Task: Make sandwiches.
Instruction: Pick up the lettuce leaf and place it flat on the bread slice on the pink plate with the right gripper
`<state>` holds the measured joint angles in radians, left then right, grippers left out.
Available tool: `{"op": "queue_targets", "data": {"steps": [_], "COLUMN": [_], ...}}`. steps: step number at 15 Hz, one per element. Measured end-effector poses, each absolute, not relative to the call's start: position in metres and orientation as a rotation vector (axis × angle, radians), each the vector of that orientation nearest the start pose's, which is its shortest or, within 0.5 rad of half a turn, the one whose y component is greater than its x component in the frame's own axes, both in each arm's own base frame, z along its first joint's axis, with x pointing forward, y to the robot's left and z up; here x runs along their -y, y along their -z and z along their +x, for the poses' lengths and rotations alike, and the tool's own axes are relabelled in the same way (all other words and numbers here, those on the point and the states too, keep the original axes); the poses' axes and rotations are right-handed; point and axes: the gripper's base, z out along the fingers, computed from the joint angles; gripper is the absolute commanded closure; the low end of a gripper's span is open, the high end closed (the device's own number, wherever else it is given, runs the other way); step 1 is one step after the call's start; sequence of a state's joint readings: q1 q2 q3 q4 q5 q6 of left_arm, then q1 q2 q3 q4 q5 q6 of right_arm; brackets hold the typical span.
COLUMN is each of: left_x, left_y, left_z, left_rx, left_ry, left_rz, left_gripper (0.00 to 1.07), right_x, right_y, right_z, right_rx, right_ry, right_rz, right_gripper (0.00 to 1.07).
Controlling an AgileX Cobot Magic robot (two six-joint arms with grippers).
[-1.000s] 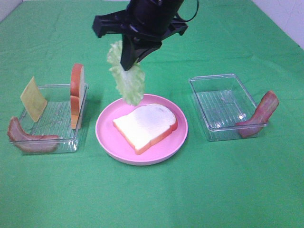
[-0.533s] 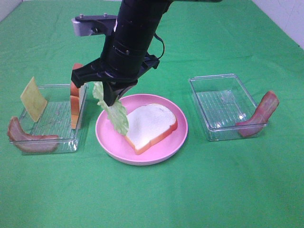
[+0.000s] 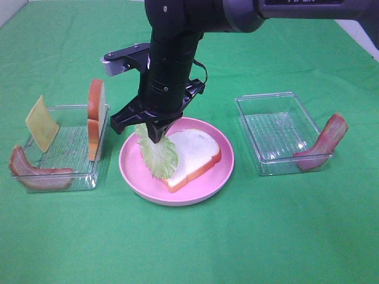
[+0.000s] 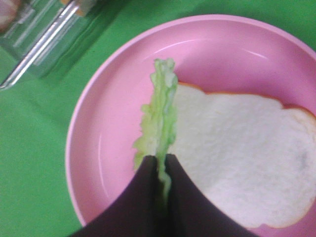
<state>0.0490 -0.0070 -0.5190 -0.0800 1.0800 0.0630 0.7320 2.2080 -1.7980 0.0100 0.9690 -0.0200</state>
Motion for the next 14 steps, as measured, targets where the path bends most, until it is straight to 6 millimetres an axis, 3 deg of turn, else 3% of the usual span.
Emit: {"op": "queue_targets", "data": {"steps": [8, 14], "left_x": [0.007, 0.007], "left_y": [-0.281, -0.281], "left_z": [-0.009, -0.009], "left_rx": [-2.035, -2.035], "left_ry": [0.025, 0.025], "left_rz": [0.020, 0.020], "left_gripper": [0.07, 0.07], "right_x": [-0.307, -0.304], "right_y": [-0.156, -0.157], "right_z": [0.358, 0.362], "right_rx": [-2.666, -2.626], "right_ry": [0.053, 0.136], "right_rz": [-1.104, -1.134], "right_gripper": [1.04, 1.04]}}
